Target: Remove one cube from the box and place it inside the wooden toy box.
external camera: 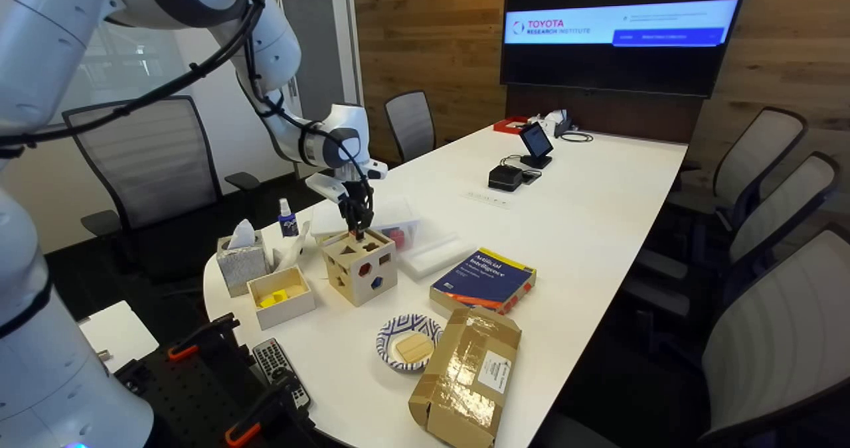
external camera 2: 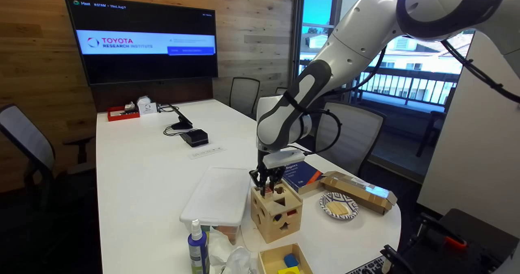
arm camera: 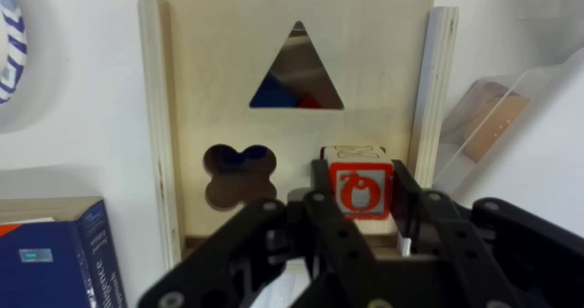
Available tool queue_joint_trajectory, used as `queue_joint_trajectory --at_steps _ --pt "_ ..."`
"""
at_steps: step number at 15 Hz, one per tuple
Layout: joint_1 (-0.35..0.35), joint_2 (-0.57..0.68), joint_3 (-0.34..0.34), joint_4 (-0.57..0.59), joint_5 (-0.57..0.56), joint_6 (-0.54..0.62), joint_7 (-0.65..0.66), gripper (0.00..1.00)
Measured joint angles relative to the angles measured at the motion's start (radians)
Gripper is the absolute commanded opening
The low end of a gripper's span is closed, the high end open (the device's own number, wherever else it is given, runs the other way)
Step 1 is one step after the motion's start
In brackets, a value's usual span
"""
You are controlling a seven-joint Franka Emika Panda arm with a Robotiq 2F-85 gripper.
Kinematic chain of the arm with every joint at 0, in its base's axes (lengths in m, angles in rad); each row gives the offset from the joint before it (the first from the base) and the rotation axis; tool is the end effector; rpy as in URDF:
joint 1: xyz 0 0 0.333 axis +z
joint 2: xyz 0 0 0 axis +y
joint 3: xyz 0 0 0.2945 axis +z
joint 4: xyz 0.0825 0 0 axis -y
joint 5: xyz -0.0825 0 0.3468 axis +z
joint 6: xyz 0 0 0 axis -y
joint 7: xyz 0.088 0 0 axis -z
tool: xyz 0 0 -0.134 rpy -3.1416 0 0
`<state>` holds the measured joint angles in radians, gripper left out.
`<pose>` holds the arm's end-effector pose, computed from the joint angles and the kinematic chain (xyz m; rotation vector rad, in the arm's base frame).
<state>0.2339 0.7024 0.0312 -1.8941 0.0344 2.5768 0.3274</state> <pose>0.5684 0.1543 0.1152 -3.1065 0.1535 0.0466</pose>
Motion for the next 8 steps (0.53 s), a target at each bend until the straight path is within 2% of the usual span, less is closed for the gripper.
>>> queue_joint_trajectory --at_steps 2,6,7,8 --pt "0.003 0.000 -0.002 0.000 0.000 0.000 0.030 0.65" --pt "0.028 0.000 -0.024 0.005 0.000 0.005 0.090 0.95" --pt "0.033 0.000 -0.027 0.008 0.000 0.005 0.098 1.00" --pt "0.037 0.000 -0.030 0.012 0.000 0.006 0.108 1.00"
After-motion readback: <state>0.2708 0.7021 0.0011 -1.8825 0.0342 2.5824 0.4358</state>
